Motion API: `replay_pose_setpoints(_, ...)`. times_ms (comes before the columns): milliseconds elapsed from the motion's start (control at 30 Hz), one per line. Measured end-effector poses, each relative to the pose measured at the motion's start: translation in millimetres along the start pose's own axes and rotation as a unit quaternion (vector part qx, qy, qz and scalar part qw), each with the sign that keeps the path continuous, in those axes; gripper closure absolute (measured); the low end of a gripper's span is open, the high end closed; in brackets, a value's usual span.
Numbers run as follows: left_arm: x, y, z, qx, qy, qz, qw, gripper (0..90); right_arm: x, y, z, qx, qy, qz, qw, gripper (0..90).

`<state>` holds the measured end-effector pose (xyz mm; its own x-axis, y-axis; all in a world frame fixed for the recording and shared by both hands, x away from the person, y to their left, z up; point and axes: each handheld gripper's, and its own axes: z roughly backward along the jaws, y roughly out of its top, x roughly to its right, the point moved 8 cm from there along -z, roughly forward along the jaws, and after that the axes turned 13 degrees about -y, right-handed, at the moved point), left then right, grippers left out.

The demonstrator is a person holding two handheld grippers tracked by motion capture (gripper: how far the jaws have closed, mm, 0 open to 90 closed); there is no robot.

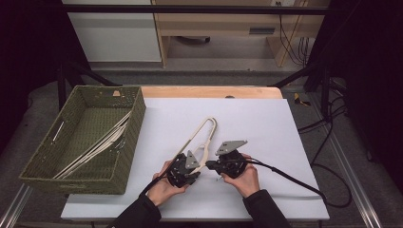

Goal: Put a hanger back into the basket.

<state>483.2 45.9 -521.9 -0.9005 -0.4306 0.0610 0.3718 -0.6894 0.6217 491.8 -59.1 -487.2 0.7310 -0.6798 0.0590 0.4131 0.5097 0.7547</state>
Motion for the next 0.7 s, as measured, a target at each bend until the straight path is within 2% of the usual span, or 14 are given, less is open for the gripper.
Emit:
replay_pose_setpoints(67,0.4,1.1,1.9,0.002,0.007,-0.003,1.0,72.7,-0.3,1.9,1.1,0.008,-0.001,-0.003,1.0,89.2)
replay_pose_setpoints(133,1.5,2.1,3.6,0.005,0.008,-0.007,0.9999,73.3,0.2,3.1,2.7,0.015,0.001,0.004,0.9999,89.1)
replay_pose_setpoints(200,2.1,2.7,5.2,0.004,0.01,-0.008,0.9999,74.0,-0.2,4.1,4.1,0.018,-0.001,-0.002,0.9998,89.0)
replay_pose_setpoints(333,3.2,5.1,12.0,0.011,0.014,-0.015,0.9997,75.0,4.2,14.7,19.7,0.051,0.0,-0.013,0.9986,81.2)
replay_pose_setpoints(433,2.8,5.6,16.8,0.017,0.013,-0.011,0.9997,75.4,12.8,24.0,37.4,0.083,-0.021,-0.02,0.9961,72.5)
replay_pose_setpoints(533,2.4,5.7,23.4,0.024,0.016,-0.008,0.9996,75.9,26.5,28.7,55.2,0.116,-0.043,-0.038,0.9916,60.8)
replay_pose_setpoints(633,1.3,6.1,30.6,0.032,0.02,0.001,0.9993,76.4,43.7,24.8,68.8,0.131,-0.06,-0.06,0.9878,52.5)
replay_pose_setpoints(667,1.3,6.1,30.6,0.032,0.02,0.001,0.9993,76.6,43.7,24.8,68.8,0.131,-0.06,-0.06,0.9878,52.5)
replay_pose_setpoints(700,0.1,6.3,35.5,0.035,0.024,0.005,0.9991,76.8,52.6,18.7,73.9,0.129,-0.065,-0.074,0.9867,44.0)
